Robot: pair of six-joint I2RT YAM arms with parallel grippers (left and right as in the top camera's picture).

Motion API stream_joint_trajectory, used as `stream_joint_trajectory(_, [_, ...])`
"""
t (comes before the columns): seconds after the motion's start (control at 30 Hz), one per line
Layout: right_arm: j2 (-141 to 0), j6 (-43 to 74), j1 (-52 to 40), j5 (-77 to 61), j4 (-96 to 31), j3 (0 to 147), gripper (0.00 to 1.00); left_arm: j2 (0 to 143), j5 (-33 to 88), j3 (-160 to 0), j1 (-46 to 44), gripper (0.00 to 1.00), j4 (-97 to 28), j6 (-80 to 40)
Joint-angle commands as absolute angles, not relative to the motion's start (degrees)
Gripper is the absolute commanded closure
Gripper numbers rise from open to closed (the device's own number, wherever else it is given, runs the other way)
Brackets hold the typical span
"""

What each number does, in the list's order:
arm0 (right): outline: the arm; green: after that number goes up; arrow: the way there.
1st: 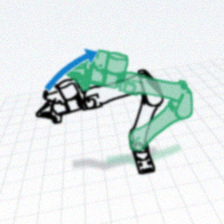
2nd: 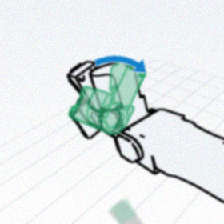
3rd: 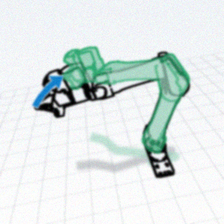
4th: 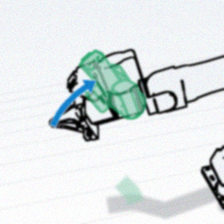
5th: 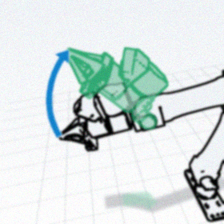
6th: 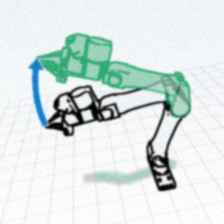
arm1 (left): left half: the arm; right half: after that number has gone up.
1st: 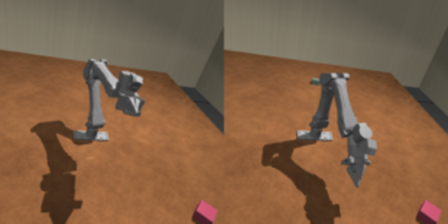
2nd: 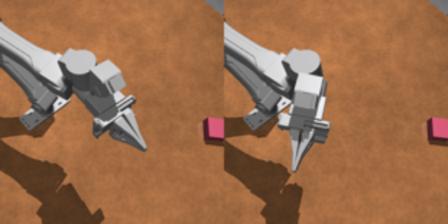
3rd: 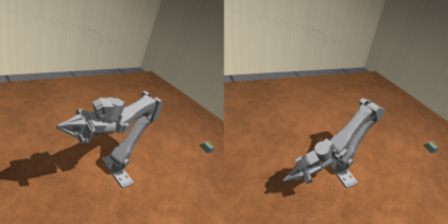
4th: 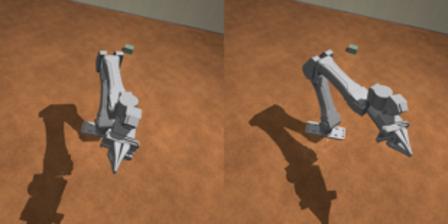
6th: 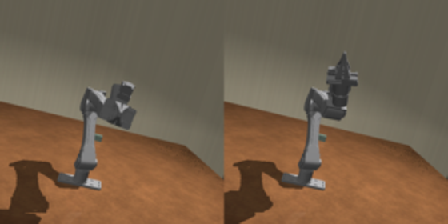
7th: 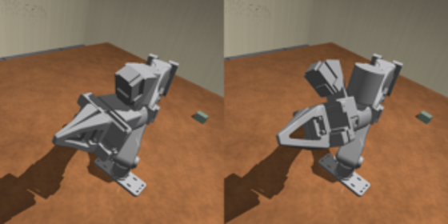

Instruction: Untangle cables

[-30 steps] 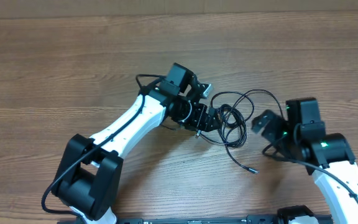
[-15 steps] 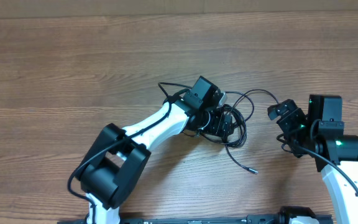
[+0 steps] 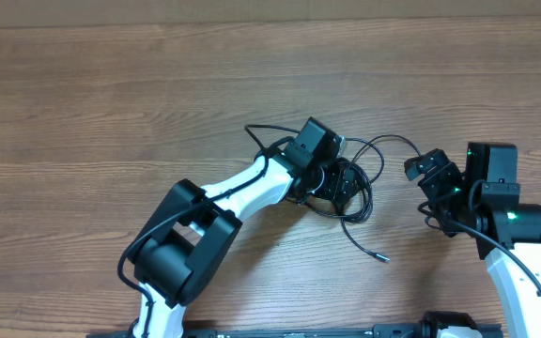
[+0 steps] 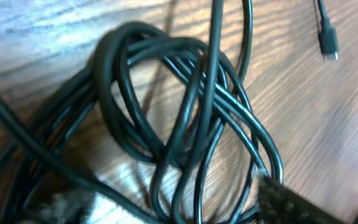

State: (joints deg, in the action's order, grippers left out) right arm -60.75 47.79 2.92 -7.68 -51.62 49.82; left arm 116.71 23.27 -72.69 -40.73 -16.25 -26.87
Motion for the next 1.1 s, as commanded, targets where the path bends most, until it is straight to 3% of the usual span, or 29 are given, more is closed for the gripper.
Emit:
stream_joint_trajectory(0.0, [-60.6, 48.0, 3.1, -7.8, -51.3, 50.3, 0.0, 119.3, 22.1, -72.4, -42.0, 0.39, -15.8, -26.8])
stream_joint_trajectory(0.07, [-60.6, 48.0, 3.1, -7.8, -51.4, 50.3, 0.0, 120.7, 23.1, -72.4, -42.2, 0.55, -14.3, -26.9])
stream_joint_trajectory(0.17, [-60.6, 48.0, 3.1, -7.8, -51.5, 50.3, 0.0, 122.5, 26.3, -72.4, -42.1, 0.65, -12.5, -26.9])
stream_joint_trajectory(0.2, [-60.6, 47.9, 3.1, -7.8, -51.5, 50.3, 0.0, 123.0, 26.9, -72.4, -42.1, 0.83, -12.3, -26.8])
stream_joint_trajectory(0.23, [-60.6, 47.9, 3.1, -7.8, -51.5, 50.3, 0.0, 123.0, 27.7, -72.4, -42.0, 0.96, -12.3, -26.8])
stream_joint_trajectory(0.37, [-60.6, 47.5, 3.1, -7.8, -51.8, 50.3, 0.0, 121.8, 35.2, -72.5, -40.8, 0.96, -12.0, -22.2])
stream_joint_trajectory(0.57, [-60.6, 40.3, 3.1, -8.7, -51.9, 50.3, 0.0, 107.0, 35.9, -72.5, -38.3, 0.96, -19.5, -11.4])
stream_joint_trajectory(0.7, [-60.6, 30.1, 3.1, -18.7, -49.4, 50.3, 0.0, 90.6, 35.8, -72.5, -37.2, 0.96, -26.5, 4.8])
stream_joint_trajectory(0.87, [-60.6, 21.4, 3.1, -30.5, -46.6, 50.3, 0.0, 78.9, 35.0, -72.5, -37.1, 0.96, -27.3, 10.3])
stream_joint_trajectory(1.07, [-60.6, 14.9, 3.1, -44.0, -42.0, 50.3, 0.0, 73.5, 23.3, -72.5, -37.1, 0.96, -32.6, 9.8])
